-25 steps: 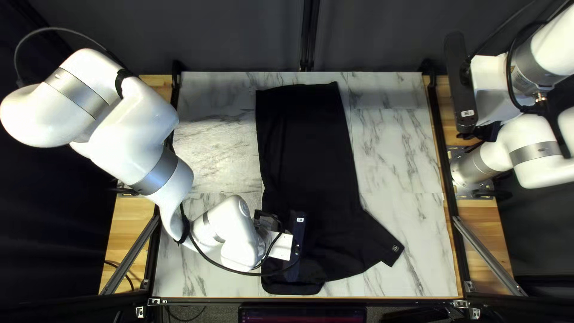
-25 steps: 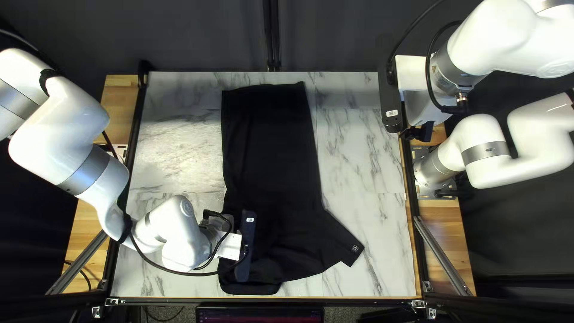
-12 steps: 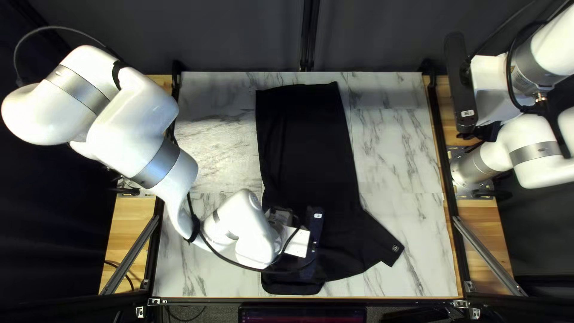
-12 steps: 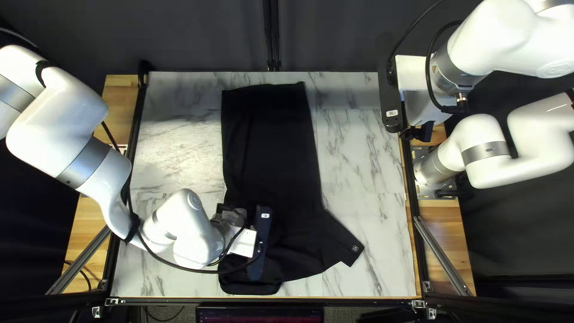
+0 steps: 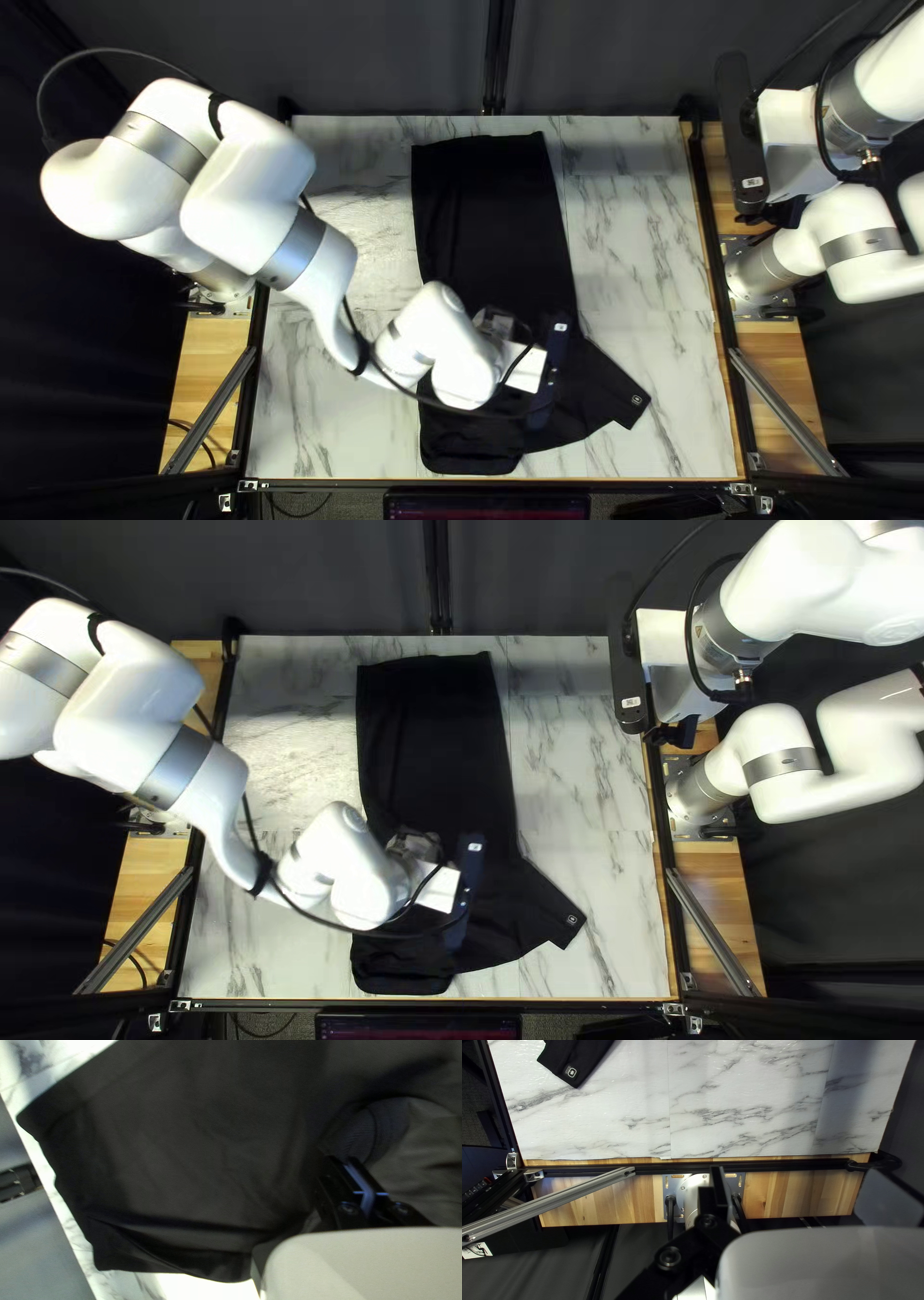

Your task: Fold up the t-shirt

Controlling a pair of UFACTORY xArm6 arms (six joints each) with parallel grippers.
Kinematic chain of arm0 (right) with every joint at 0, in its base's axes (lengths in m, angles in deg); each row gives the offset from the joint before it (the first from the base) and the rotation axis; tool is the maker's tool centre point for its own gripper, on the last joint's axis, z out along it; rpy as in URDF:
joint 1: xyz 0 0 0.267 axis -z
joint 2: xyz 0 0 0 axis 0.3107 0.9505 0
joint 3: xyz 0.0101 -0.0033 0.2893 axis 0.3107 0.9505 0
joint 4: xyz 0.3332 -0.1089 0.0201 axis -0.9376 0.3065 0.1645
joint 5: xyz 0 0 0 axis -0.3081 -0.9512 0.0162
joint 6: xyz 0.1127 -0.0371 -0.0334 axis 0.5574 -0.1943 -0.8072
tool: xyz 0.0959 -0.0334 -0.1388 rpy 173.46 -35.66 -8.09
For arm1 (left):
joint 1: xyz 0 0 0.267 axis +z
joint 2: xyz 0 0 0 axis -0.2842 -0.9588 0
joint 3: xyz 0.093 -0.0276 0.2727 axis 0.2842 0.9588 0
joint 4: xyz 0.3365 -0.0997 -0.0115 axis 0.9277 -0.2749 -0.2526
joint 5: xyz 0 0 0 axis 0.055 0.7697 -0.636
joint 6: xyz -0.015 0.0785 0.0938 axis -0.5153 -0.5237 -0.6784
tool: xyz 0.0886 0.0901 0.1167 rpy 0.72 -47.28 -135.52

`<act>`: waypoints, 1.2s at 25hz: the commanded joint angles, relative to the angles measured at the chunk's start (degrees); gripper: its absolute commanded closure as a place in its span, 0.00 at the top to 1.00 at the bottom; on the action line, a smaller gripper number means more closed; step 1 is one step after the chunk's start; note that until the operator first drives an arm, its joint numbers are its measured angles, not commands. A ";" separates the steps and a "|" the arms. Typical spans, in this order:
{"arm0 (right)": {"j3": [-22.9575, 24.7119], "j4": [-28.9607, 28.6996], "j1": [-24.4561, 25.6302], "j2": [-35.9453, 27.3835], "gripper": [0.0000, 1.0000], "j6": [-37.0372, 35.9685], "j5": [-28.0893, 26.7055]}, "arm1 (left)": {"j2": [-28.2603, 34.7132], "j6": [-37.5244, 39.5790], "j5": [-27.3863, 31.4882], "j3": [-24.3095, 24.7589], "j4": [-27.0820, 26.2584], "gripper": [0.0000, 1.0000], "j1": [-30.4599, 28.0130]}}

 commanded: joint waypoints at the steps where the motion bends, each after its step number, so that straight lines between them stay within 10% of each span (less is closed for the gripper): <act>1: 0.00 0.00 0.00 0.00 1.00 0.00 0.00 | 0.76 0.07 -0.38 1.98 0.36 1.00 0.33; 12: 0.00 0.00 0.00 0.00 1.00 0.00 0.00 | 3.44 14.26 12.06 -4.04 -1.52 1.00 -11.36; 21: 0.00 0.00 0.00 0.00 1.00 0.00 0.00 | -3.93 19.20 12.46 -14.71 -3.44 1.00 -12.78; 30: 0.00 0.00 0.00 0.00 1.00 0.00 0.00 | -6.86 40.74 9.08 -12.25 2.04 1.00 -13.46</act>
